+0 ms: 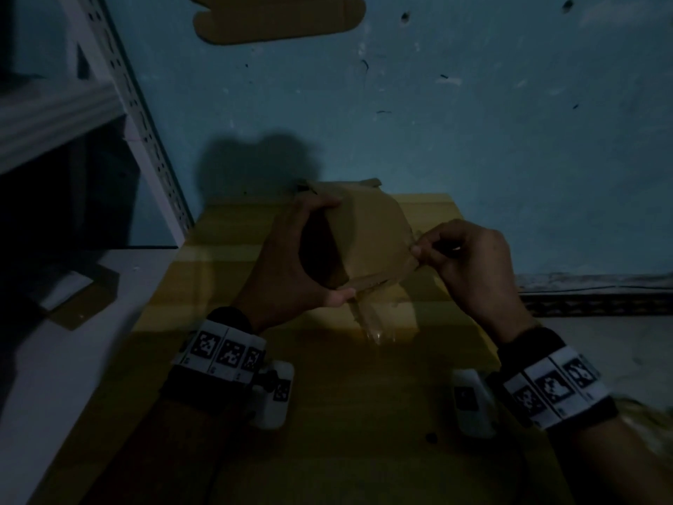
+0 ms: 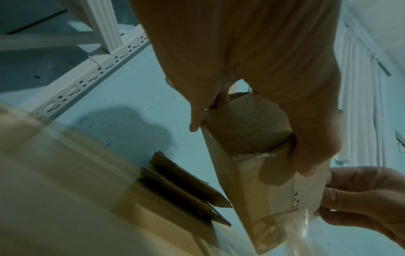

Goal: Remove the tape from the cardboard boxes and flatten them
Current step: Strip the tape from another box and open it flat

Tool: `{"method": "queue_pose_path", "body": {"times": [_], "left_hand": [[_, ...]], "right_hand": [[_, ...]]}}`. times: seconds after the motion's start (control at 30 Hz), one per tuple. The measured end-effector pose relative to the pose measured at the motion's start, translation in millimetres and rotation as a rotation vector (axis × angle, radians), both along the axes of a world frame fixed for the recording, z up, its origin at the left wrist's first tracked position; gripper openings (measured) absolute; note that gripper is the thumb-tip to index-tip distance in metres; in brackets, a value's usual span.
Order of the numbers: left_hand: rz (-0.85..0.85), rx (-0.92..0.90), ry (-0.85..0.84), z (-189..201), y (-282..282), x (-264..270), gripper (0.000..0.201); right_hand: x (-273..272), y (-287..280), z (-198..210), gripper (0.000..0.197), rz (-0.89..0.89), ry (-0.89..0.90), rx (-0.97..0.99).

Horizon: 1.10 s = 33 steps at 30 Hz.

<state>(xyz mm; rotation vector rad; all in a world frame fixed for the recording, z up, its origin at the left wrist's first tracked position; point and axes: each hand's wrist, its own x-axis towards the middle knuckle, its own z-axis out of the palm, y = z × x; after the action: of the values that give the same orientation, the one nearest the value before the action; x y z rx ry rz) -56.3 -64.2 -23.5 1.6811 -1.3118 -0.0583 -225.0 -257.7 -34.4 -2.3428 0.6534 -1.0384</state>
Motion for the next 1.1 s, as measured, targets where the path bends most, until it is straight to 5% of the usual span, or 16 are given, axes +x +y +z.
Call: {"method": "queue_pose_path", "body": {"times": [0.2, 0.33, 0.87, 0.97, 1.1], "left_hand": [[0.005, 0.006, -0.016, -2.4, 1.6, 2.7, 0.106], [0.002, 0.002, -0.02, -4.3, 0.8, 3.0, 0.106], [-0.01, -0.049, 0.077, -1.0, 1.0, 9.6, 0.103], [-0.02, -0.05, 0.072, 1.2, 2.0, 8.1, 0.103], [-0.047, -0.048, 0.043, 3.2, 0.5, 3.4, 0.104]], "right_hand": [[-0.2, -3.5, -0.9, 0.02, 0.166, 0.136, 0.224], [-0.2, -0.8, -2.2, 0.016, 0.176, 0.17, 0.13], [1.7, 10.2, 11.7, 0.033, 0.137, -0.197, 0.65], [2.2, 11.7, 10.1, 0.048, 0.101, -0.172, 0.534], [1.2, 9.5, 6.1, 0.044, -0.017, -0.054, 0.3]]}}
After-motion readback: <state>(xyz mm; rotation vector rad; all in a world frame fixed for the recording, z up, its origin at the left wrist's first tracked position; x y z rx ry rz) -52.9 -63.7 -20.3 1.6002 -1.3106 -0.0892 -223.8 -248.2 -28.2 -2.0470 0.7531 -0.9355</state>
